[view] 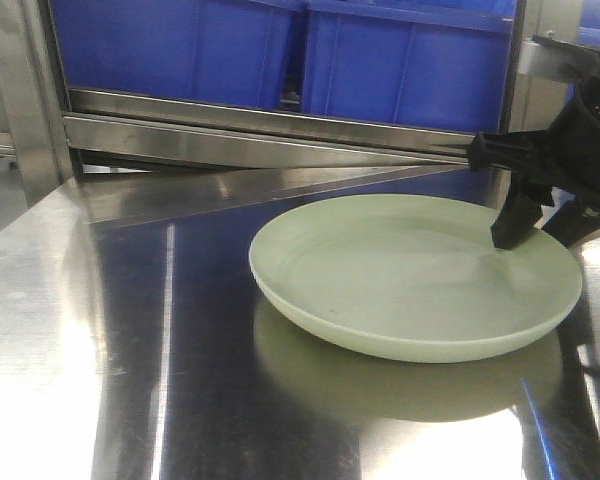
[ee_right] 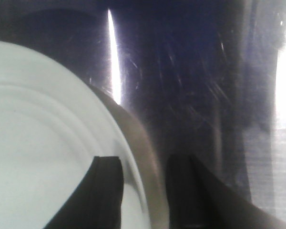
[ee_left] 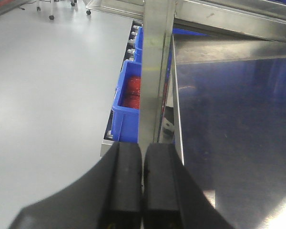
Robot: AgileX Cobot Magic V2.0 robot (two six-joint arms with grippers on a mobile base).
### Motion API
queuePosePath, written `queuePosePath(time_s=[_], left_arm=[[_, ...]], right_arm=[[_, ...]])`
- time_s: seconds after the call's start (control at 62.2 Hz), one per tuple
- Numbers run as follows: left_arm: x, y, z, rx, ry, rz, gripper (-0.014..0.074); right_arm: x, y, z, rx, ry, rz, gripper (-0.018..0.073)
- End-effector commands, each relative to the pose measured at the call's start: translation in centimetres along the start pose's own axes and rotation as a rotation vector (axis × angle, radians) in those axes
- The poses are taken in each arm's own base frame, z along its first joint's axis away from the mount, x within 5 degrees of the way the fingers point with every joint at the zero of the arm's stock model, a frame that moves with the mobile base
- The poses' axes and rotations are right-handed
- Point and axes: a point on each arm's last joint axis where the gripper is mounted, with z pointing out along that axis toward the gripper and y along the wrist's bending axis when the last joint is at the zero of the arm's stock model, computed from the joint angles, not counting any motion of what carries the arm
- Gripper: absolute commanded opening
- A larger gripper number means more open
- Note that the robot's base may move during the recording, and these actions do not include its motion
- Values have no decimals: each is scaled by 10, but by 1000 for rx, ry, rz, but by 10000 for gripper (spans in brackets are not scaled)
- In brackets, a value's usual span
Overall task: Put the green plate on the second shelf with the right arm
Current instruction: 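Close the right gripper on the plate rim farthest from the robot, then lift the plate off the table with the right gripper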
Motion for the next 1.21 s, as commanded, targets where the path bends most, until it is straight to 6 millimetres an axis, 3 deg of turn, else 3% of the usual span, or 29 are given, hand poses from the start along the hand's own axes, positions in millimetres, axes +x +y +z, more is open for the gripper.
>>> queuePosePath(time_s=[0.0,0.306,0.482,0.675,0.82,0.965,1.19], left_arm=[[3,-1,2,20,-55,3,124],[3,-1,2,20,-55,3,124],[3,-1,2,20,-55,3,124],[3,-1,2,20,-55,3,124],[3,-1,2,20,-55,3,124],[3,-1,2,20,-55,3,124],[3,-1,2,20,-55,3,124]], right_arm=[[-17,5,-12,-19,-94,-20,349],[-12,4,-3,-9,-47,-18,327],[-8,2,2,-2,-6,-17,231],[-8,2,2,-3,-4,-17,44],[-10,4,-4,-9,-25,-19,57],[-17,7,-24,-28,-93,-24,57],[-32,16,-81,-85,-300,-37,57]])
